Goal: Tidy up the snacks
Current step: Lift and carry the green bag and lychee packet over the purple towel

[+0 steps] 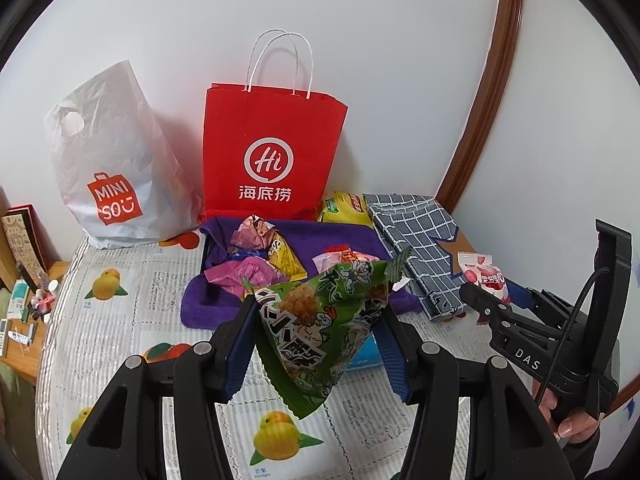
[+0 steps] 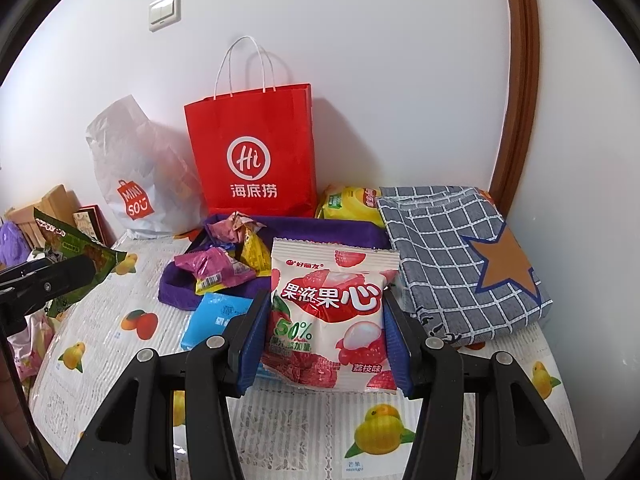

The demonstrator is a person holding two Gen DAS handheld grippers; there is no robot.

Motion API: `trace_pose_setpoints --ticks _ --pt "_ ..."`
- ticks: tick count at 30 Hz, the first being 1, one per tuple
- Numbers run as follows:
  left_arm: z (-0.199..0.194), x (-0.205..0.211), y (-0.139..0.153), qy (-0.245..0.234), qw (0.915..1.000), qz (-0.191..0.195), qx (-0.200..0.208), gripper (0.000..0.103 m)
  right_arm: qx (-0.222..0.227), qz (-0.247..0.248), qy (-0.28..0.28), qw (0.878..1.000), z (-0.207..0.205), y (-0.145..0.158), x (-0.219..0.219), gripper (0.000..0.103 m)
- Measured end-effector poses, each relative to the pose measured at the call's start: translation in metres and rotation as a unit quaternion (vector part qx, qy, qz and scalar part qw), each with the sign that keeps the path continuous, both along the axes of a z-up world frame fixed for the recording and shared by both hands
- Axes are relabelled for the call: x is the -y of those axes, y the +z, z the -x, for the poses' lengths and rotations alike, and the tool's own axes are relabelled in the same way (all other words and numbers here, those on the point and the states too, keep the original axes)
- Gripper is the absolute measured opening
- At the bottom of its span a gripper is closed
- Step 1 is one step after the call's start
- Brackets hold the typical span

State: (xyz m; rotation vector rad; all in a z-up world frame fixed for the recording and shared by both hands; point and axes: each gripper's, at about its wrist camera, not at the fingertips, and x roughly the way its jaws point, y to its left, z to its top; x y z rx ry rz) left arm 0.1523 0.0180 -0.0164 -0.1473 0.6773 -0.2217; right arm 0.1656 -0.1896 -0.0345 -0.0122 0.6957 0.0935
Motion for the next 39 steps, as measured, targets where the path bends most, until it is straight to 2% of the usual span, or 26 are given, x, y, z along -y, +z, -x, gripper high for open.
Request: trace_pose_setpoints --ticks 39 --pt "-0.064 -0.019 -0.002 0.014 0.9999 -0.01 -0.001 0.054 -0.012 0.005 -0.001 1.0 -0.065 -0.008 -0.012 0.053"
